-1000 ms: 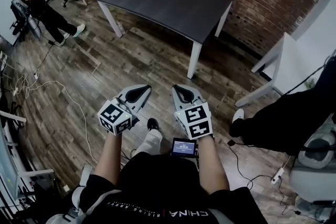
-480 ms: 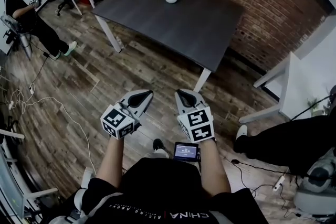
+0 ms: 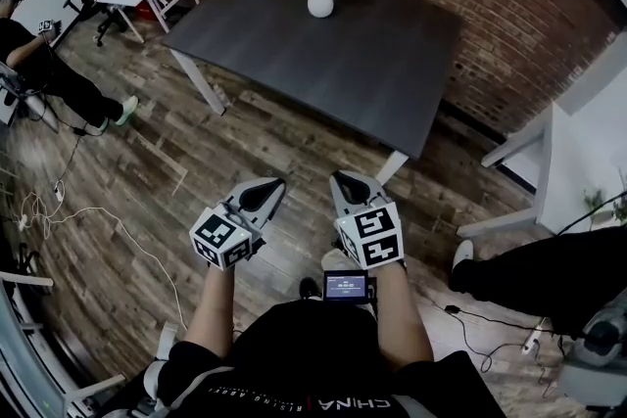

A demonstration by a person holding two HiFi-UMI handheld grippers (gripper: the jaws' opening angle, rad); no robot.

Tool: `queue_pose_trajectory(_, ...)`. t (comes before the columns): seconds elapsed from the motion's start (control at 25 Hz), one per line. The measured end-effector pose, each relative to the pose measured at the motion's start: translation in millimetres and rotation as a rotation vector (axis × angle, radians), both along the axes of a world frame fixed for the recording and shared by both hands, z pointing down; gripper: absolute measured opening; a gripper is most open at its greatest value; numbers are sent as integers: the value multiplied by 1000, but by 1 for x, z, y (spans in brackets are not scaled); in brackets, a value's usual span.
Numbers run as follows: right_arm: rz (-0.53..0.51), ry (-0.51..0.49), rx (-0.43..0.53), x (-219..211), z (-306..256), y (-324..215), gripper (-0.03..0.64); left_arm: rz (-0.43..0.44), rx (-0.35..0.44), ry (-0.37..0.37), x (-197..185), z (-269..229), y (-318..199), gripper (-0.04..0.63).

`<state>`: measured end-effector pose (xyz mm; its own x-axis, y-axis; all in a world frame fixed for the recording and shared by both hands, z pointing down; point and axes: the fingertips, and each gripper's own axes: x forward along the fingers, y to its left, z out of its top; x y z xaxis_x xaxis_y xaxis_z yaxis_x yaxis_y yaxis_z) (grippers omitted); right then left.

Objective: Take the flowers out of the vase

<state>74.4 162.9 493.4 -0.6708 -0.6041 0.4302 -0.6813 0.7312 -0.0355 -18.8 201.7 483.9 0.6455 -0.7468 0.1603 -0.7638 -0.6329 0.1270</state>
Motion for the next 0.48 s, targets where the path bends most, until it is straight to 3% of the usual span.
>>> queue_pose_trajectory(0.48, -59, -19, 15, -42, -5, -167, 15, -39, 19, -34, -34, -8, -167, 3)
